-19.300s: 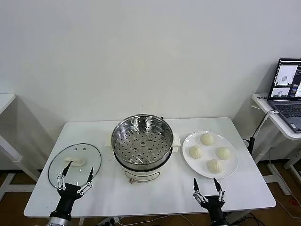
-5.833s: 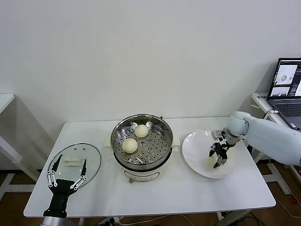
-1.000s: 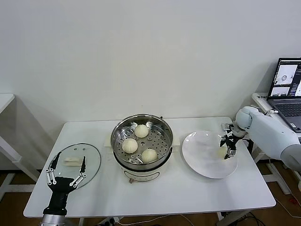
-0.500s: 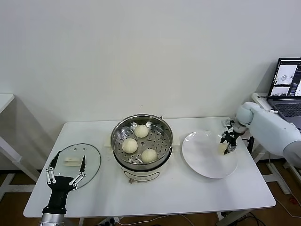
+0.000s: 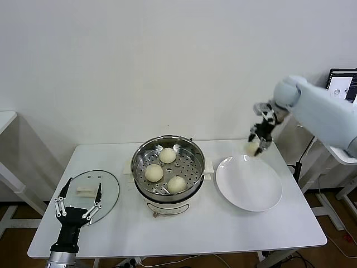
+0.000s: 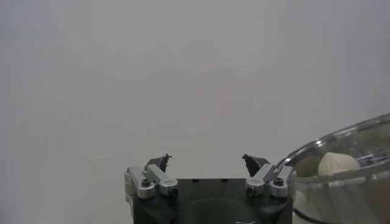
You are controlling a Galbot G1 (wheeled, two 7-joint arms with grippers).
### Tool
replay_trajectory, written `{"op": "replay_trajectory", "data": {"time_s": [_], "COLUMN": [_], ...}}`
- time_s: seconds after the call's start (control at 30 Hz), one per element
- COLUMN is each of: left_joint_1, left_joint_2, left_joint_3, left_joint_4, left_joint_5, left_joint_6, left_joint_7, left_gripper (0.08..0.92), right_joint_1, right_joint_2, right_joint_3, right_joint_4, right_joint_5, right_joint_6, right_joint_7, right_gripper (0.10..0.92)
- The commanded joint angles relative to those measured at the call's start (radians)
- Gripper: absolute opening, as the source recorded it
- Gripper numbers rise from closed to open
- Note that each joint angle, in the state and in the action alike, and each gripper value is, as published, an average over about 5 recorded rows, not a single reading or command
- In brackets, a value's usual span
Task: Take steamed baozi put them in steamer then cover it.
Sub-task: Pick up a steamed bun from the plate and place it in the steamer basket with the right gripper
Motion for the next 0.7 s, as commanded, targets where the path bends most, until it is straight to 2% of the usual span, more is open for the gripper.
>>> {"op": "replay_trajectory", "data": {"time_s": [0.03,0.3,0.7], "left_joint_1": [-0.003,-0.012,-0.017], "left_joint_2": [0.006,0.008,0.01], "left_joint_3": [0.003,0.003,-0.001], "left_joint_4": [-0.004,0.003,0.007], "left_joint_5": [0.002,0.002,0.0], "left_joint_6": [-0.001,-0.002,-0.003], "left_joint_7": [-0.003,-0.005,-0.01], "left_gripper": [0.823,0.823,0.823], "right_joint_1": [0.253,0.218,0.107], "right_joint_2": [0.168,0.328,0.404], "right_joint_3": [-0.227,-0.285,-0.321], "right_joint_4": [0.171,0.195,0.163], "right_joint_5": [0.301,0.356,0.262], "right_joint_6": [-0.107,-0.153,-0.155], "right_joint_7": [0.022,0.156,0.203], "right_gripper": [0.652,0.643,0.64]}}
